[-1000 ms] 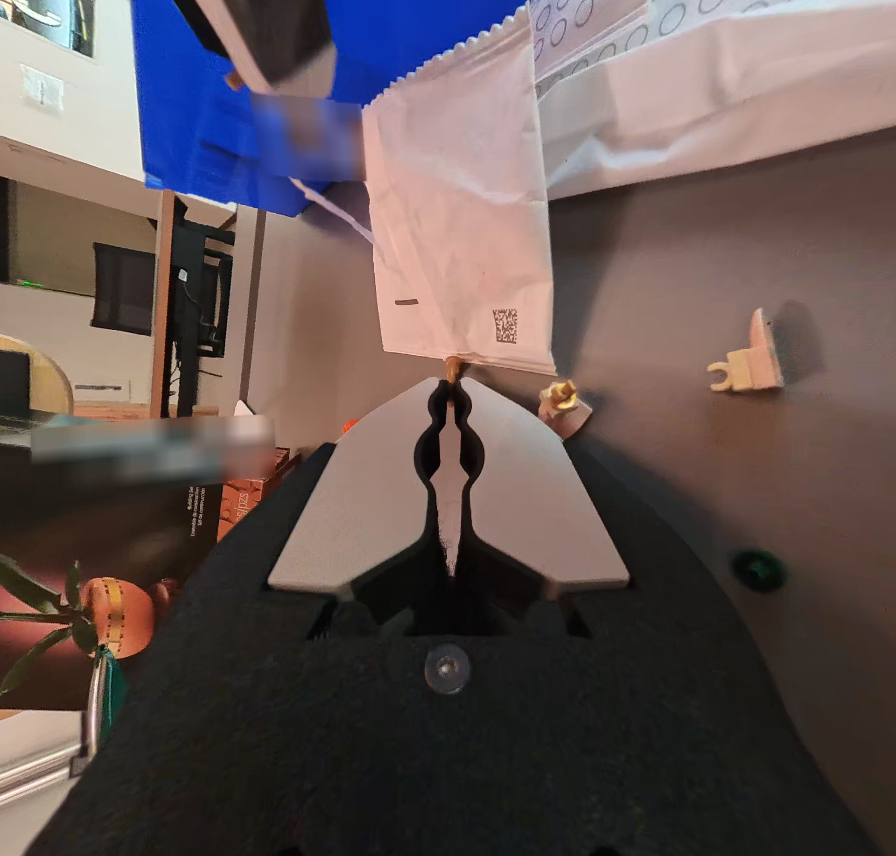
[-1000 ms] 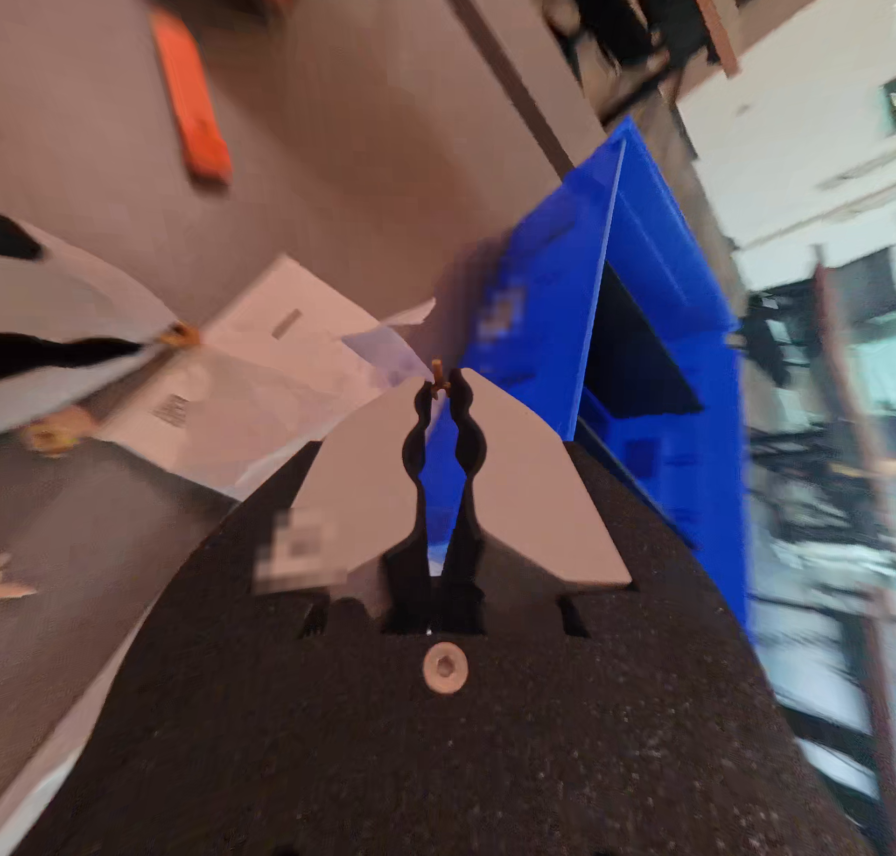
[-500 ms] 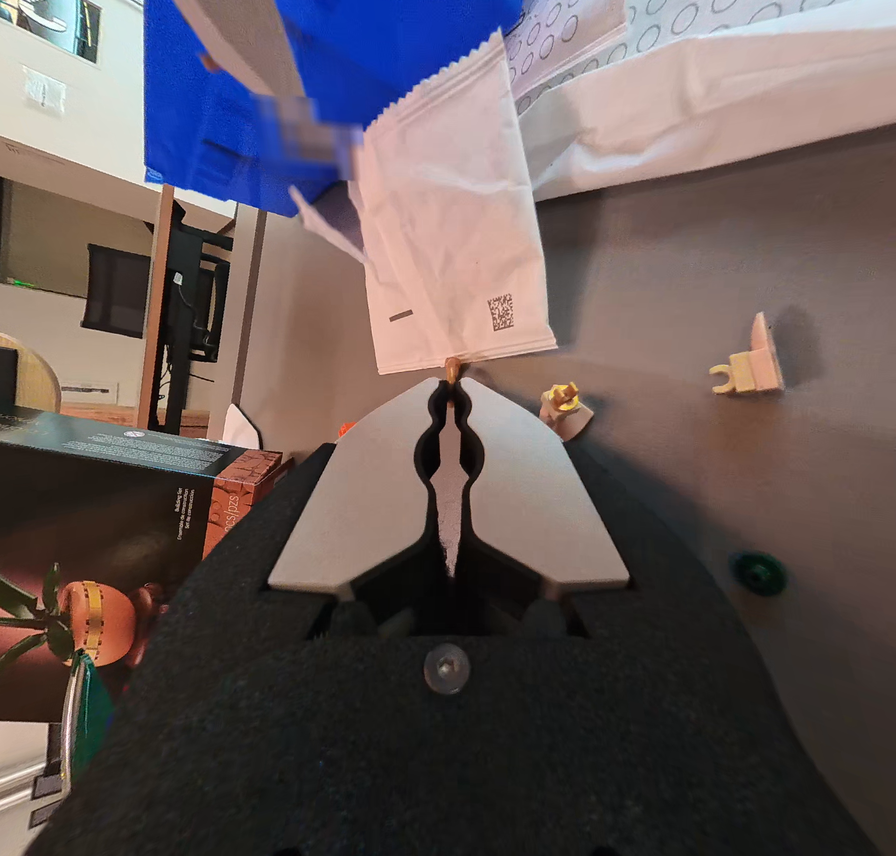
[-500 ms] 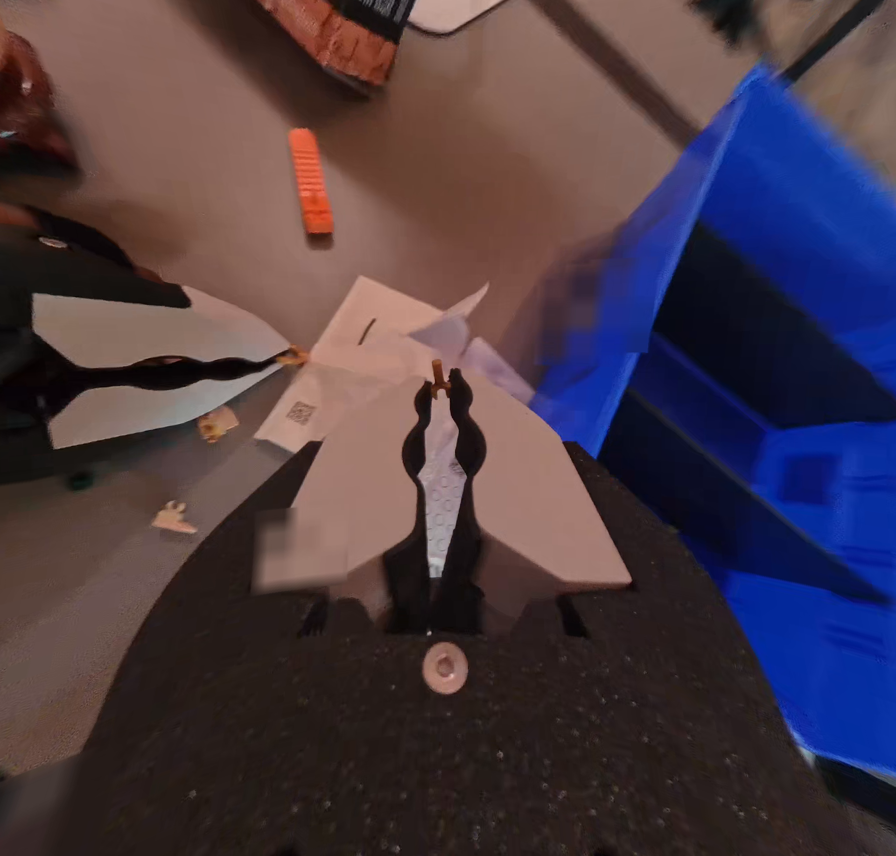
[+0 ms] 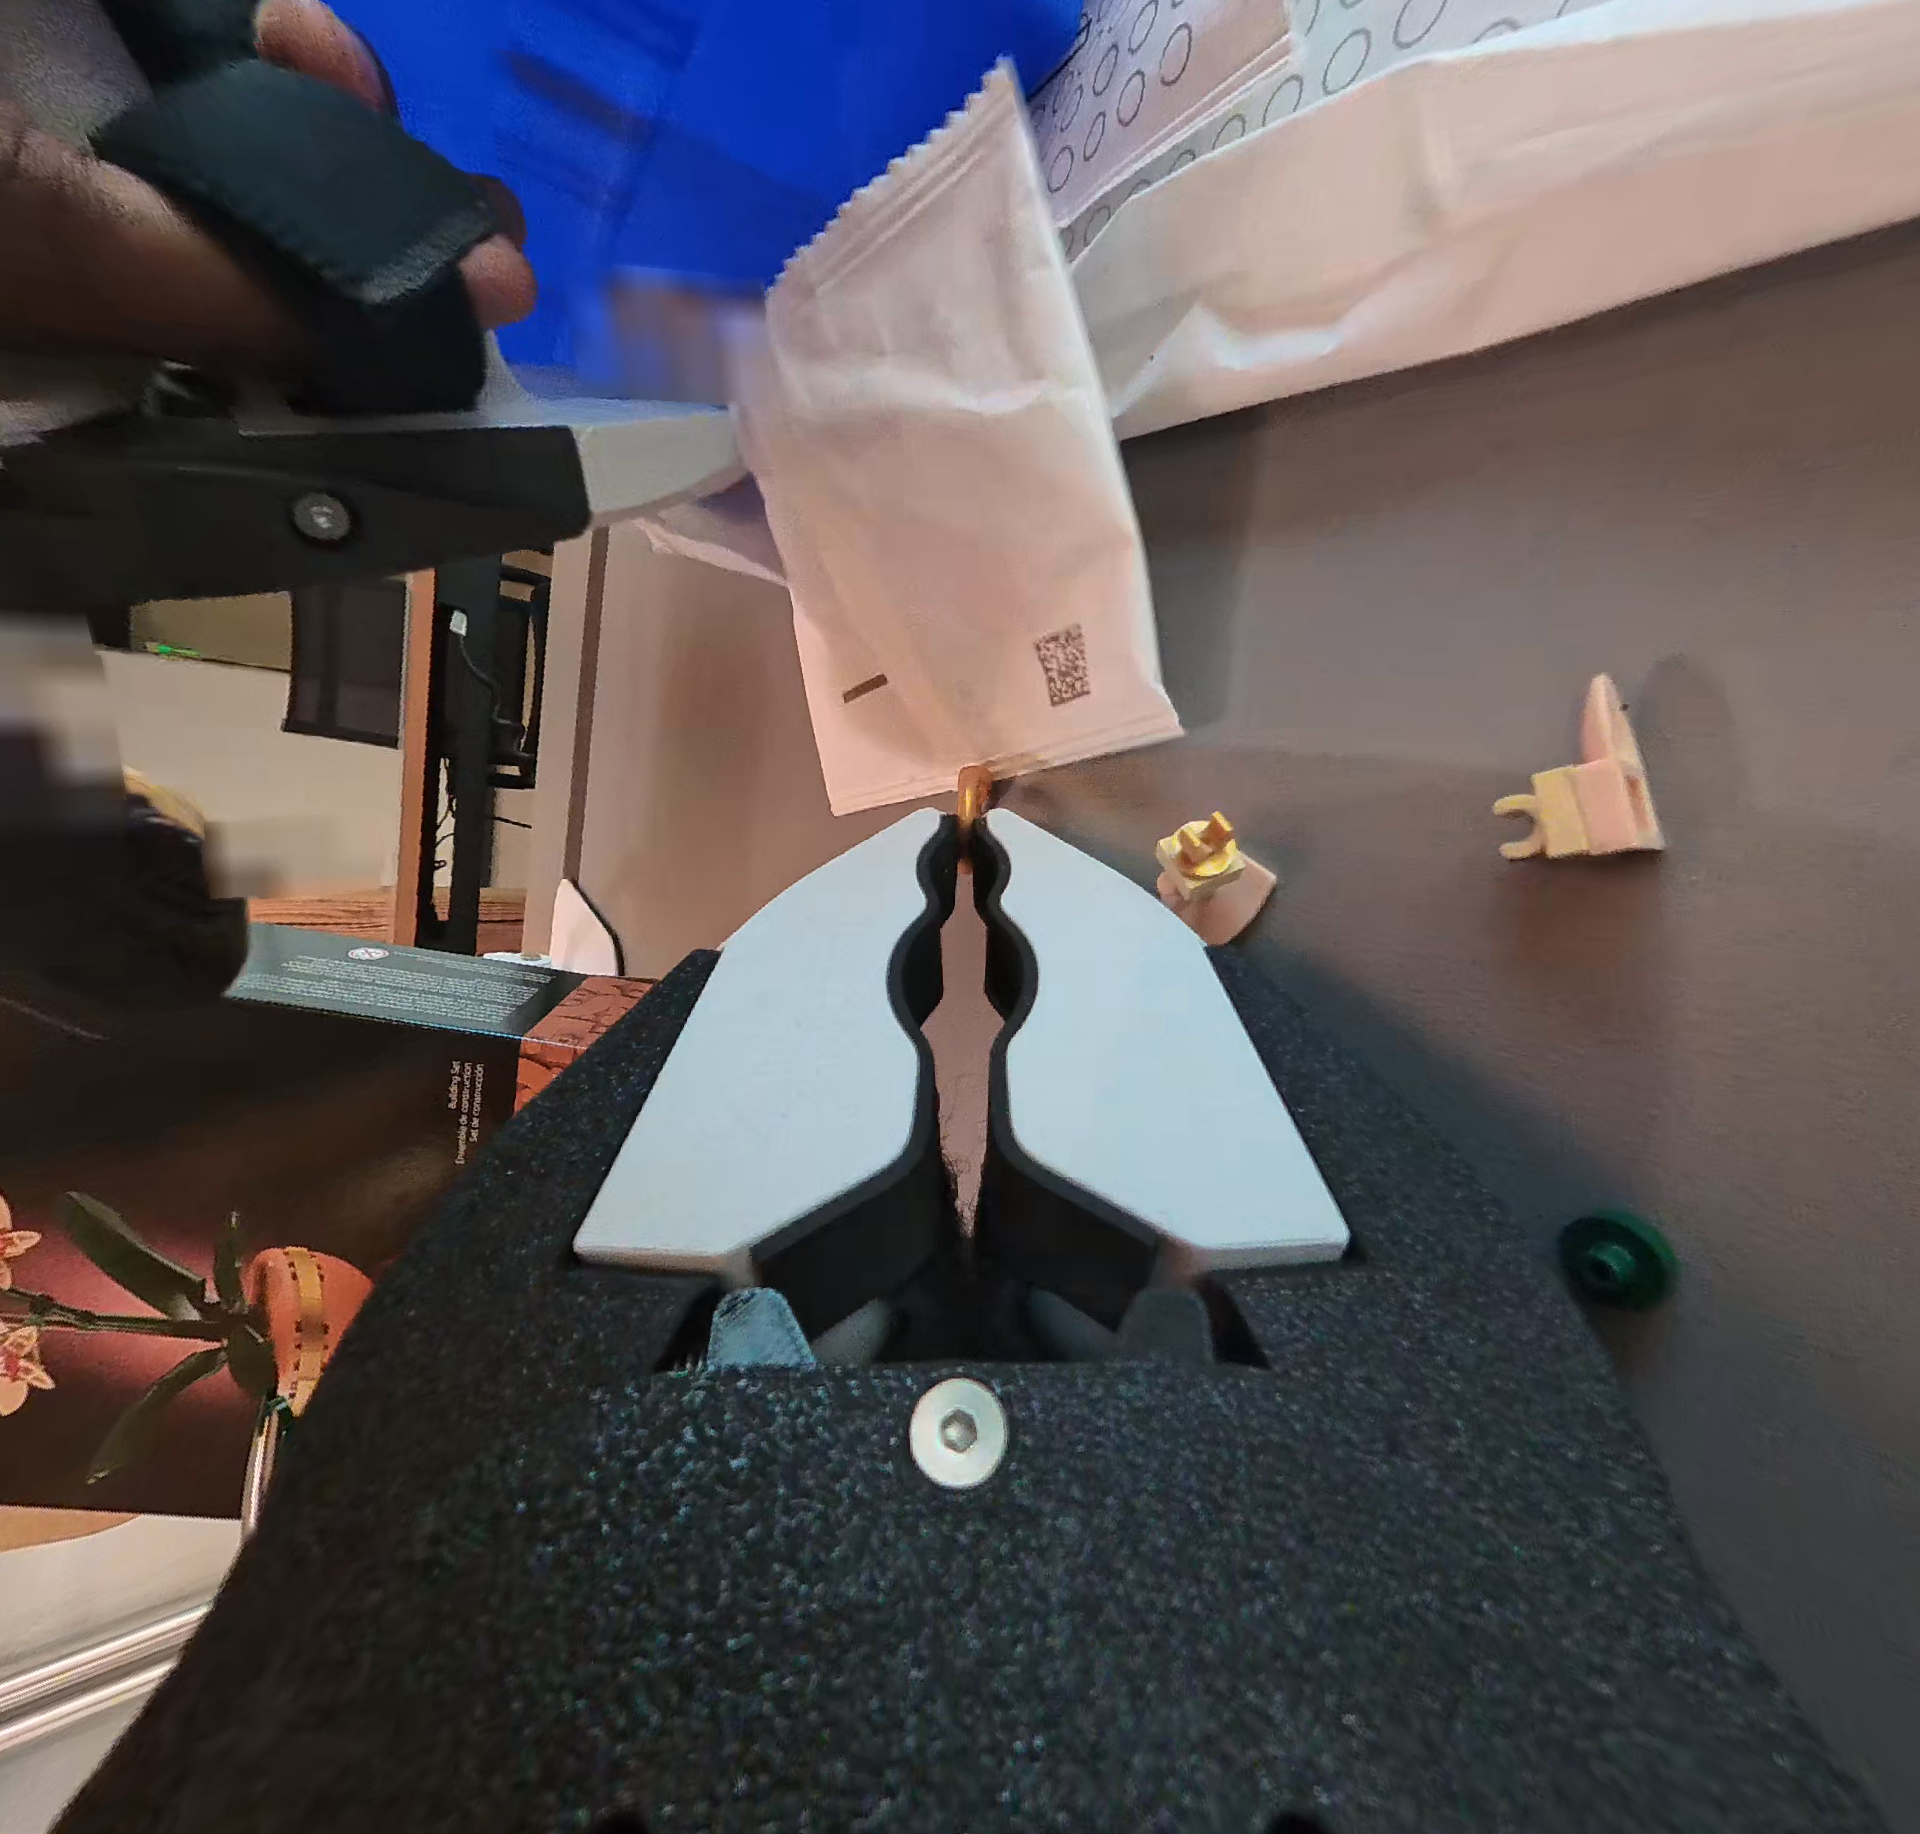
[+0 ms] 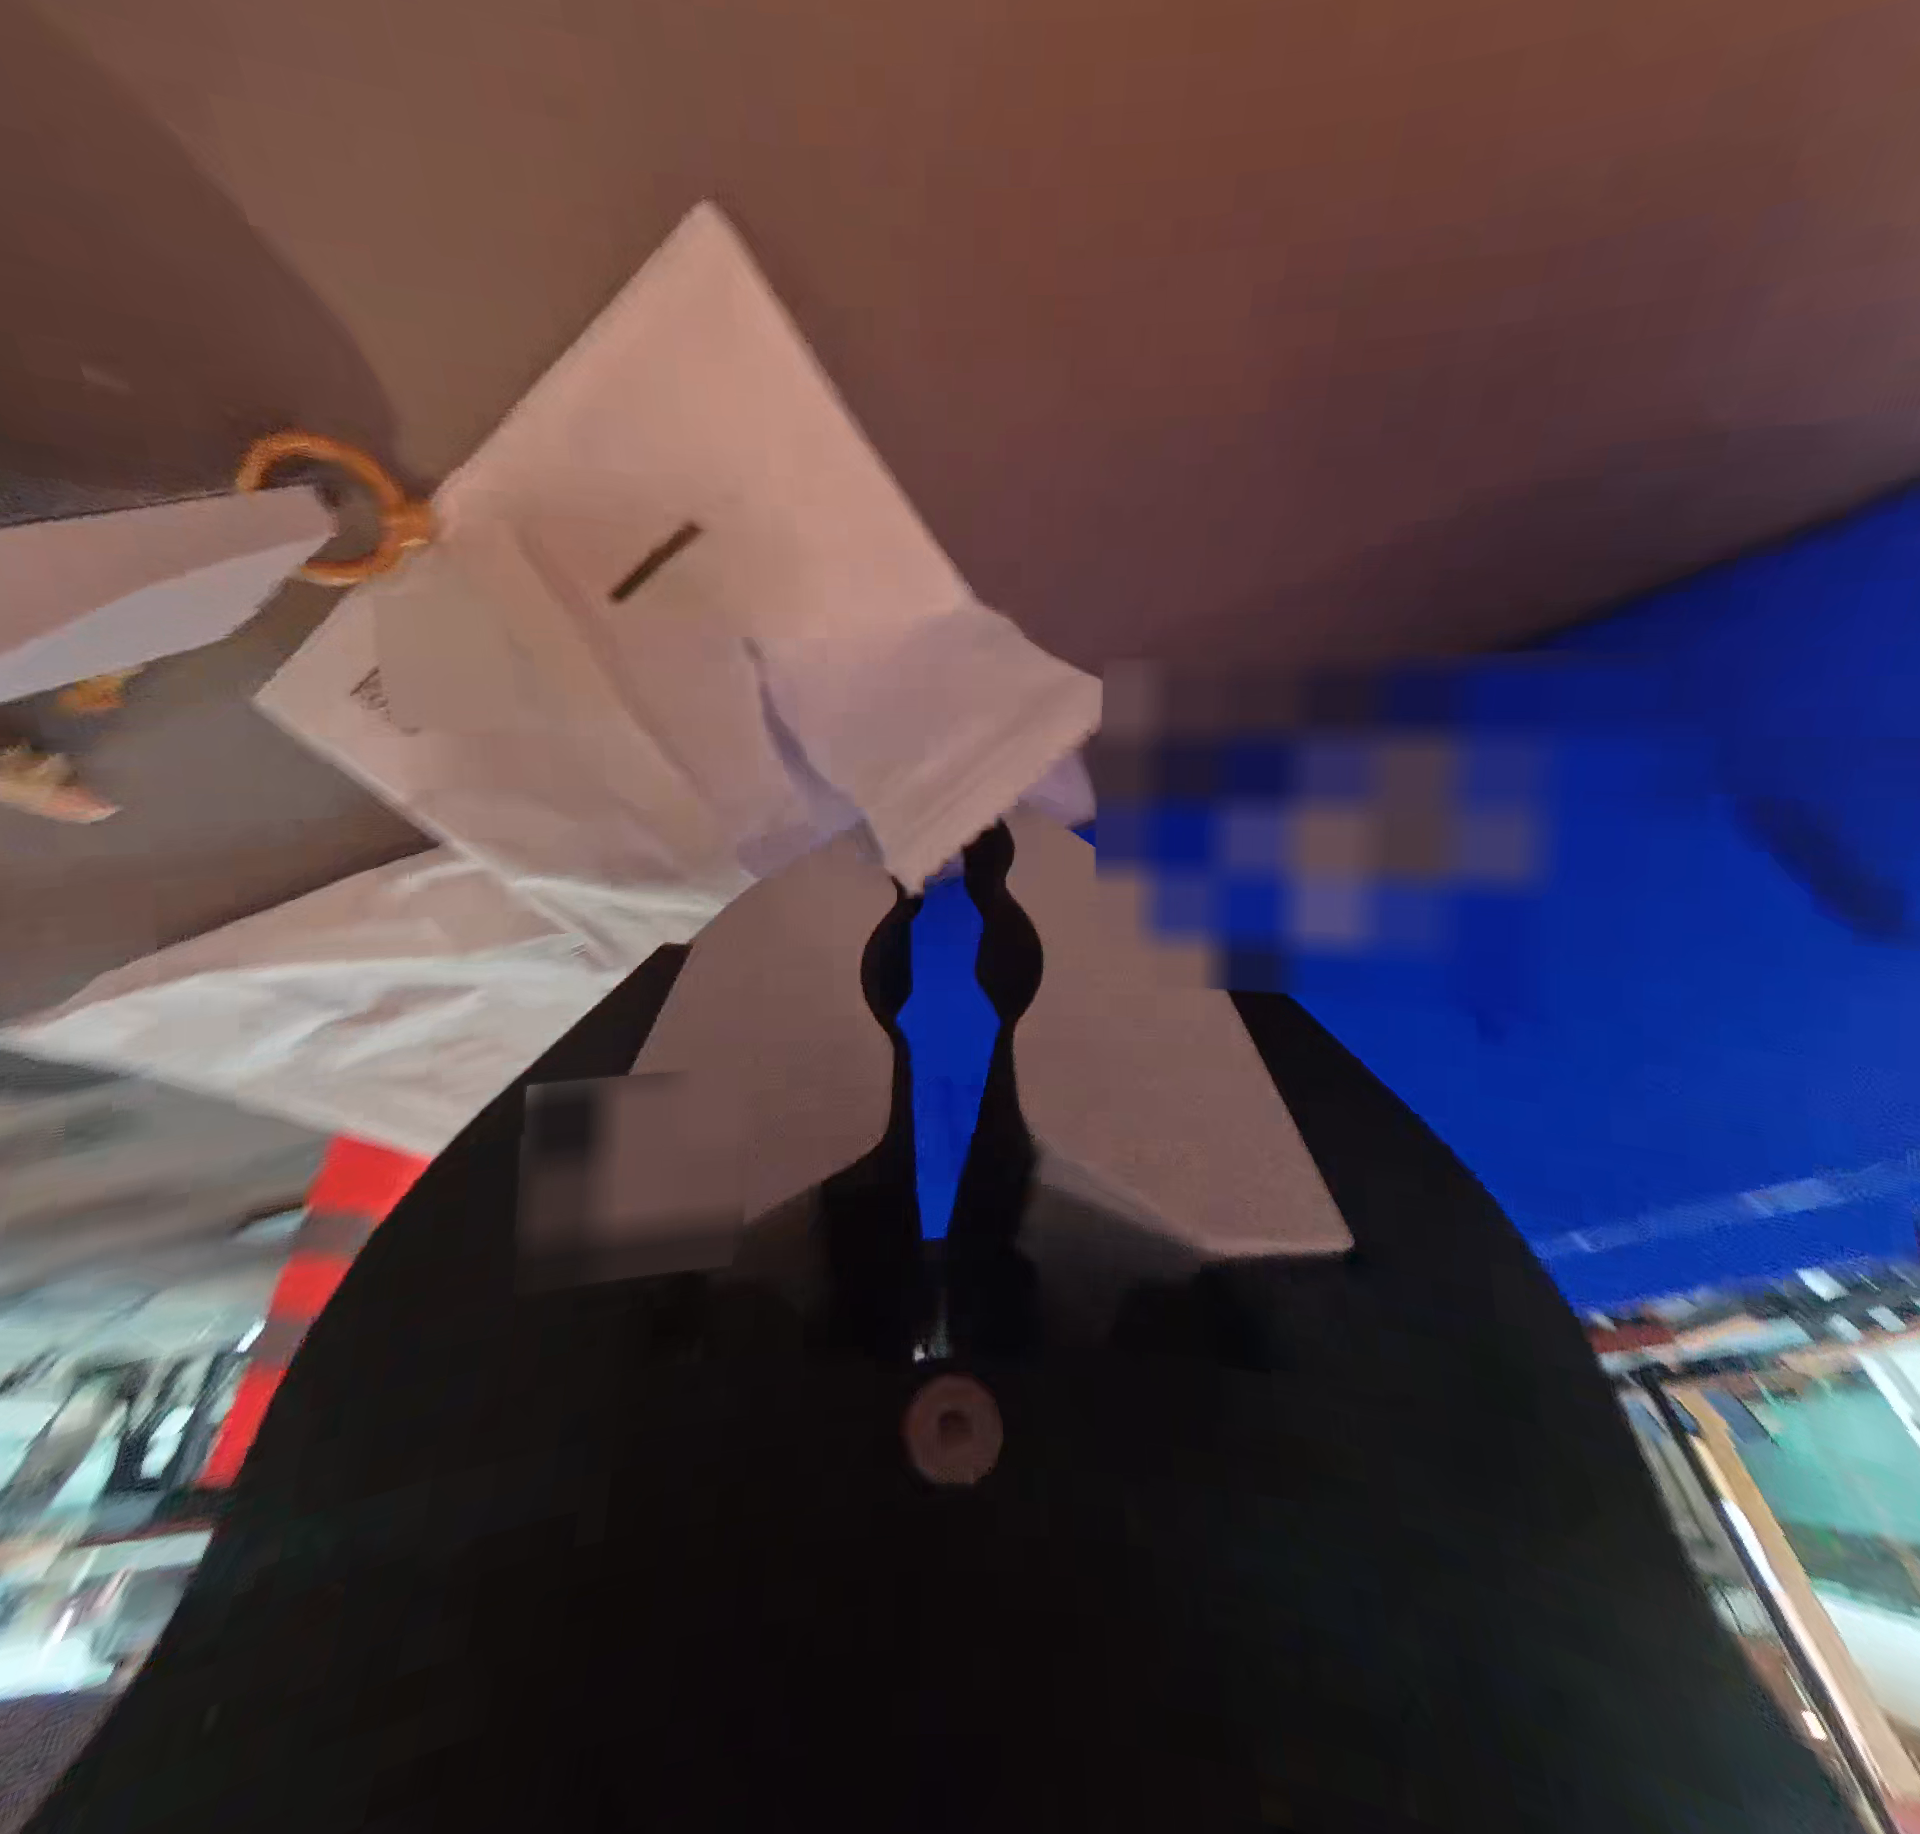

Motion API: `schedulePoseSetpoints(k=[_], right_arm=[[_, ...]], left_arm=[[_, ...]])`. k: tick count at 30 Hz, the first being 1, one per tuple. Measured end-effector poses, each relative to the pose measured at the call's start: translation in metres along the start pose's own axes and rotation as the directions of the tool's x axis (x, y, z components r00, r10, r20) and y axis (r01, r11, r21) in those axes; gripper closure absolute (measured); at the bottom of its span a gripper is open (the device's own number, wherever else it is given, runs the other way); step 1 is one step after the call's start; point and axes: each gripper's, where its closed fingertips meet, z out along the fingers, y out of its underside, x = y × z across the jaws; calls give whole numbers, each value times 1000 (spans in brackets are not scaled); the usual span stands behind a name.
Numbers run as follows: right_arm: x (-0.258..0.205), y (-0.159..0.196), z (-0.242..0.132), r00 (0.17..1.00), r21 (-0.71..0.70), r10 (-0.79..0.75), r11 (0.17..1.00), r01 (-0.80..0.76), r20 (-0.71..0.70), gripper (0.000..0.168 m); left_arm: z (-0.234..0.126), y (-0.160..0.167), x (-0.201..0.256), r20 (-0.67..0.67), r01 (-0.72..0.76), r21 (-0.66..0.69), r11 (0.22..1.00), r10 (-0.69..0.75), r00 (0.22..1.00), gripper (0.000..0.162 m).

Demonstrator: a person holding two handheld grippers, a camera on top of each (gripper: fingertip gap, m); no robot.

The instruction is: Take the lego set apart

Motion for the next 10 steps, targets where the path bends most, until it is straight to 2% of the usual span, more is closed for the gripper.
schedulePoseSetpoints(k=[2, 4, 6, 10], right_arm=[[-18, 3, 0, 987, -5, -15, 1000, 16, 159, 161], [-29, 1, -5, 959, 52, -14, 999, -1, 281, 161], [-52, -6, -19, 881, 145, -7, 987, -70, 472, 161], [-77, -20, -41, 827, 333, -61, 930, -157, 559, 161]], left_arm=[[0, 0, 0, 2, 0, -2, 1000, 0, 1000, 160], [0, 0, 0, 2, 1, 0, 1000, -1, 1000, 160], [0, 0, 0, 2, 3, 2, 1000, -3, 1000, 160], [0, 0, 1, -16, 34, 17, 999, -34, 999, 160]])
